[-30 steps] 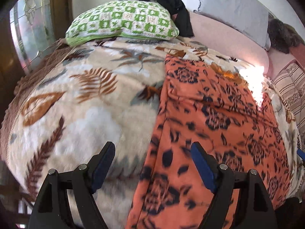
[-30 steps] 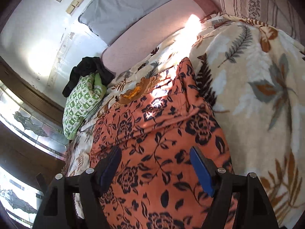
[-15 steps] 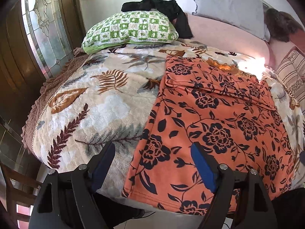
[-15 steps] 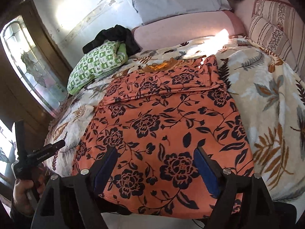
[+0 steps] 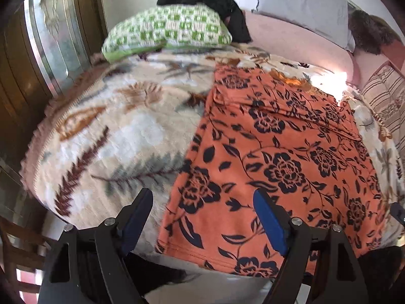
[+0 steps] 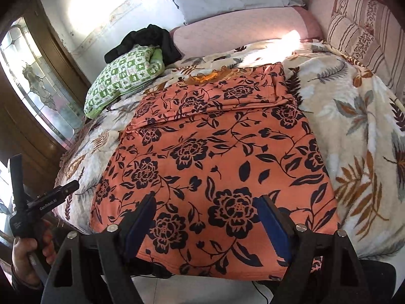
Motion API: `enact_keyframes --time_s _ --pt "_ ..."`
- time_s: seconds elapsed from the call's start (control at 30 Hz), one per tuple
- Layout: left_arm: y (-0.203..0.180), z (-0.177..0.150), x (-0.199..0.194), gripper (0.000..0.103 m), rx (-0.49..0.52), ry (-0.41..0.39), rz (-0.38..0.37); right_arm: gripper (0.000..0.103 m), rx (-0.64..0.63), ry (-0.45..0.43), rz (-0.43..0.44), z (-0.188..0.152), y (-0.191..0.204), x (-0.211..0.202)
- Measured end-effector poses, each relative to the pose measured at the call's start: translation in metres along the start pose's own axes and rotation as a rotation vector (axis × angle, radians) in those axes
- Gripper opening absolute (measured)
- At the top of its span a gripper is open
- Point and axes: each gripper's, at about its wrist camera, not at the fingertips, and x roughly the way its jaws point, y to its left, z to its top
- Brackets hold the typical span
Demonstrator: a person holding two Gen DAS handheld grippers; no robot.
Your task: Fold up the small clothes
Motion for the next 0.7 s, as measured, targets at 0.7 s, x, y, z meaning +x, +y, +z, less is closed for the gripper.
enact_keyframes --time_s 0.7 --pt "0.066 -0.055 0.057 0.082 -0.117 0.186 -0.267 0.084 0.243 0.294 0.127 -0.015 -0.159 0.035"
